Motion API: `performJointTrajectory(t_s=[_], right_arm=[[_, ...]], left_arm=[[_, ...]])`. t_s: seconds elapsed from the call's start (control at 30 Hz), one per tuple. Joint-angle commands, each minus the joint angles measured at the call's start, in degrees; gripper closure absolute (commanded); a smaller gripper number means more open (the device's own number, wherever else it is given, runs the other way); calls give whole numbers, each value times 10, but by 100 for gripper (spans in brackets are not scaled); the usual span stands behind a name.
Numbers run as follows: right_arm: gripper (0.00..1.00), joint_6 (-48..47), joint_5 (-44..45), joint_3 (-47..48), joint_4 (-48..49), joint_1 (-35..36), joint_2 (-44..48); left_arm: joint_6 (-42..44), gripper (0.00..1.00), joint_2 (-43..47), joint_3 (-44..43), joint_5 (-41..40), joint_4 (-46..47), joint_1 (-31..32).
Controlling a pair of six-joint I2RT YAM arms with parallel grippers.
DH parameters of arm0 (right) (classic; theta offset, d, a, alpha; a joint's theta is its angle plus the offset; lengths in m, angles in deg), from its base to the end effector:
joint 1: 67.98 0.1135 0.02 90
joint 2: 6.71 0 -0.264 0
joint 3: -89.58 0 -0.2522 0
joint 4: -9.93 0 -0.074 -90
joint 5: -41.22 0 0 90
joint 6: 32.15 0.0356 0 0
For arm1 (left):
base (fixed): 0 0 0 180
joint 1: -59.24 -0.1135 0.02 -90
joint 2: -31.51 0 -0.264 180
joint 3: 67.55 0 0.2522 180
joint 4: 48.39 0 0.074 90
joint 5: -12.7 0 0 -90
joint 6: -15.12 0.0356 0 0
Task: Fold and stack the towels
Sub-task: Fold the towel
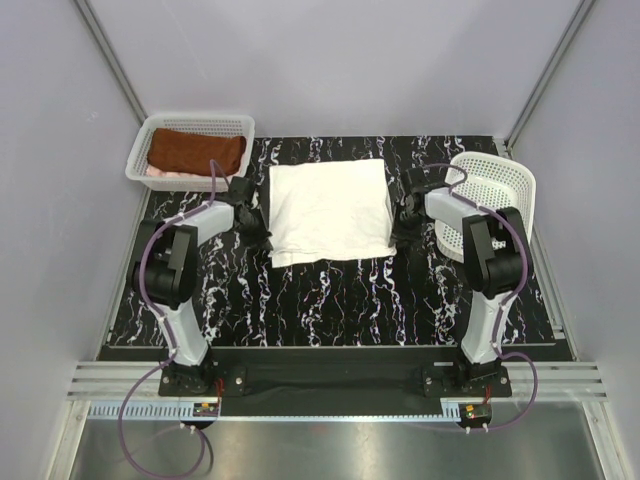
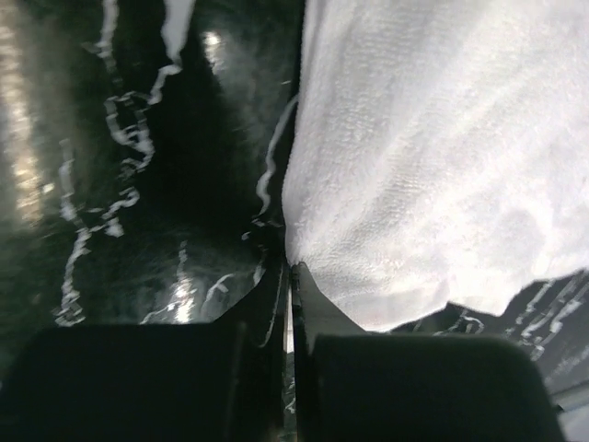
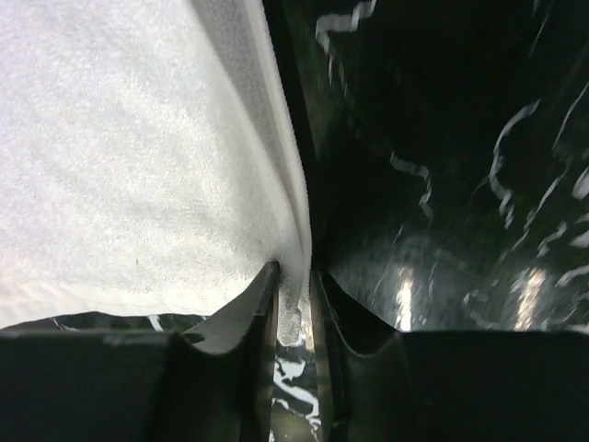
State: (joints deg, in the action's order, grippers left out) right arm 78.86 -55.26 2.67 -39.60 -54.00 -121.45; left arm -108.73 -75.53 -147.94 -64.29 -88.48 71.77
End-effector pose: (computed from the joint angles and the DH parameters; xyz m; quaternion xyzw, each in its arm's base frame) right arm 0.3874 0.1006 0.1567 0.0512 0.9837 0.1023 0.1389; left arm 0.3552 -0.0872 0.1529 -0.1576 0.9606 -0.1809 0.1404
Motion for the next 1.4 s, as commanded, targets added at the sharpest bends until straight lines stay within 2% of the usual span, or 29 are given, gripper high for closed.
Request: performJointTrajectory(t_s=[0.0, 0.13, 0.2, 0.23, 0.3, 0.33, 0.43, 0.57, 0.67, 0.73, 0.93, 1.1, 1.37], right_arm=[[74, 42, 11, -68, 1, 30, 69], [73, 71, 6, -143, 26, 38, 127], [67, 73, 15, -154, 22, 38, 143], [60, 73, 20, -152, 14, 38, 145], [56, 70, 25, -140, -5, 38, 149], [54, 70, 27, -138, -10, 37, 152], [54, 80, 19, -128, -18, 38, 171], [60, 124, -30, -139, 6, 40, 189], [63, 154, -41, -160, 37, 44, 195], [64, 167, -35, -169, 50, 51, 196], [63, 170, -20, -181, 61, 59, 178], [63, 175, -21, -194, 92, 61, 168], [65, 182, -24, -200, 107, 63, 149]], left_arm=[[40, 100, 44, 17, -107, -74, -2], [55, 100, 86, 19, -145, -99, -3], [58, 100, 96, 16, -133, -108, -3], [62, 96, 98, 14, -121, -111, -2], [63, 79, 107, 16, -99, -117, -1], [63, 59, 122, 21, -97, -116, 0], [61, 42, 148, 40, -89, -106, 0], [52, 40, 165, 54, -36, -85, -7], [32, 43, 167, 84, 11, -39, -11], [25, 46, 161, 98, 15, -21, -12], [22, 47, 145, 118, -37, -15, -11], [6, 46, 150, 130, -46, 11, -11], [-5, 53, 134, 136, -50, 26, -12]])
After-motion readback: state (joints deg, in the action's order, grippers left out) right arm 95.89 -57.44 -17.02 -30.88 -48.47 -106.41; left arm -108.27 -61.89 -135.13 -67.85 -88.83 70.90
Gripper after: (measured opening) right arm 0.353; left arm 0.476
